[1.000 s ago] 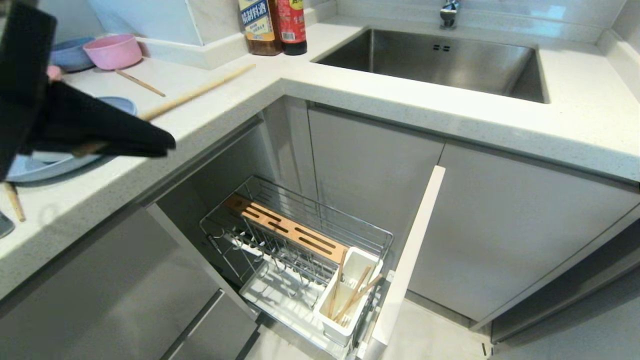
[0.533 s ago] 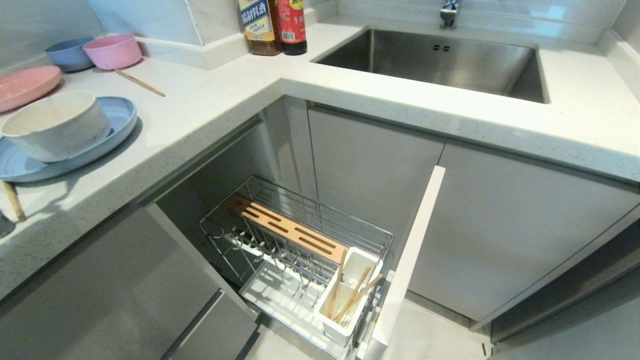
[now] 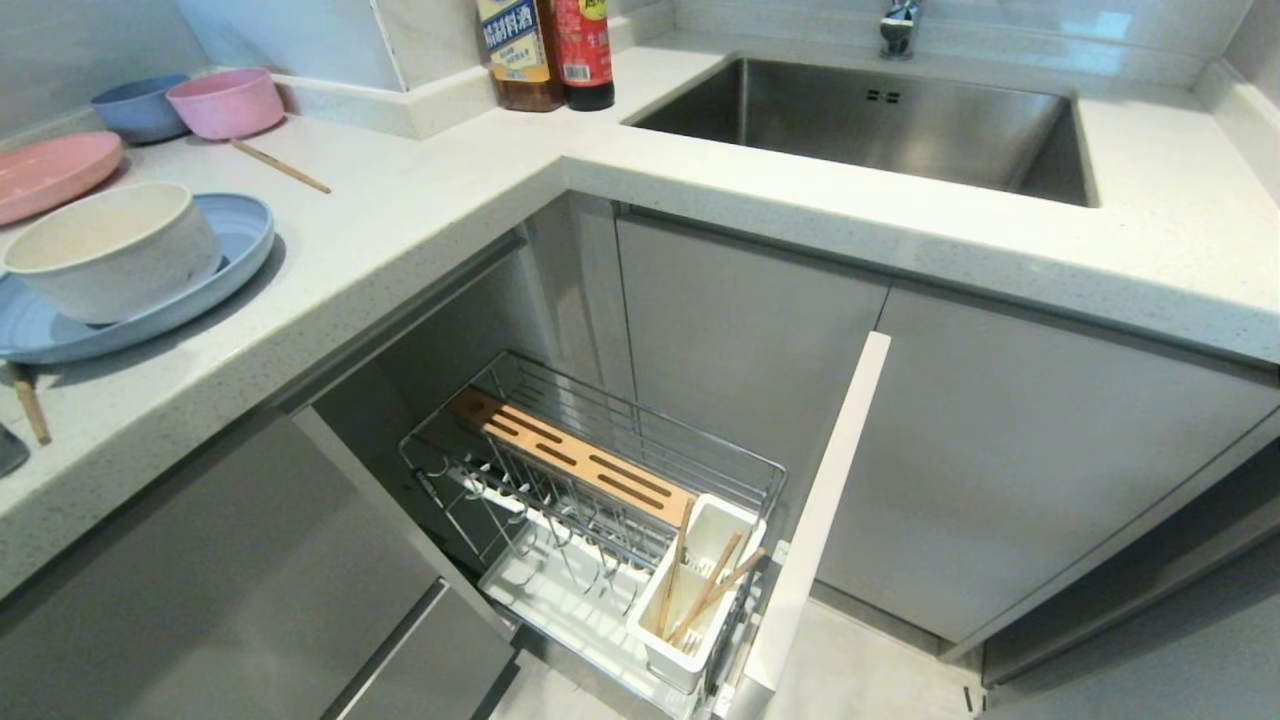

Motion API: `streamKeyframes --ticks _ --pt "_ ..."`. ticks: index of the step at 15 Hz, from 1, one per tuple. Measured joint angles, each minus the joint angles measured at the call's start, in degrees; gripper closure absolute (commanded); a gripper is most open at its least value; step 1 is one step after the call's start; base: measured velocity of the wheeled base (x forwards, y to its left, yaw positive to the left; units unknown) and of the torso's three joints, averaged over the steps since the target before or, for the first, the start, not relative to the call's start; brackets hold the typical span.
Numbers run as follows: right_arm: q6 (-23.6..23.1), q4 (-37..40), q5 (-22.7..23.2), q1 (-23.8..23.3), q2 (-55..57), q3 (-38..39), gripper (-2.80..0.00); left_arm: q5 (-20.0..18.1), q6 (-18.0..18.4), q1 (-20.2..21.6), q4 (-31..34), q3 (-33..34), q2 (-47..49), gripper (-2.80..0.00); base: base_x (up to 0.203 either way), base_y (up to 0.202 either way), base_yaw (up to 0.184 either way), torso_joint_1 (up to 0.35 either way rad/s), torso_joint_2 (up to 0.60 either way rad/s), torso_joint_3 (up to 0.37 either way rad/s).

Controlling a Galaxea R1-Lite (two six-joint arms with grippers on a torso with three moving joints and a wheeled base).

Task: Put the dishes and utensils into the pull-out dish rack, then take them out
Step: Take the chopsticks out of the cupboard

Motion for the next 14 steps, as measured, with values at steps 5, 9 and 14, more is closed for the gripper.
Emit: streamKeyframes --ticks 5,9,14 --pt "0.0 0.0 0.0 0.0 0.0 0.0 0.00 -11.4 -5.1 2.3 -2.6 9.2 -1.4 0.00 0.000 0.000 0.000 0.000 0.00 0.000" --pt "0.0 0.0 0.0 0.0 0.0 0.0 0.00 -14.1 -5.3 3.5 -5.7 11.3 -1.0 0.00 0.000 0.000 0.000 0.000 0.00 0.000" --pt "0.0 0.0 0.0 0.0 0.0 0.0 0.00 -18.0 -5.3 4.9 -5.6 12.3 -0.3 0.00 0.000 0.000 0.000 0.000 0.00 0.000"
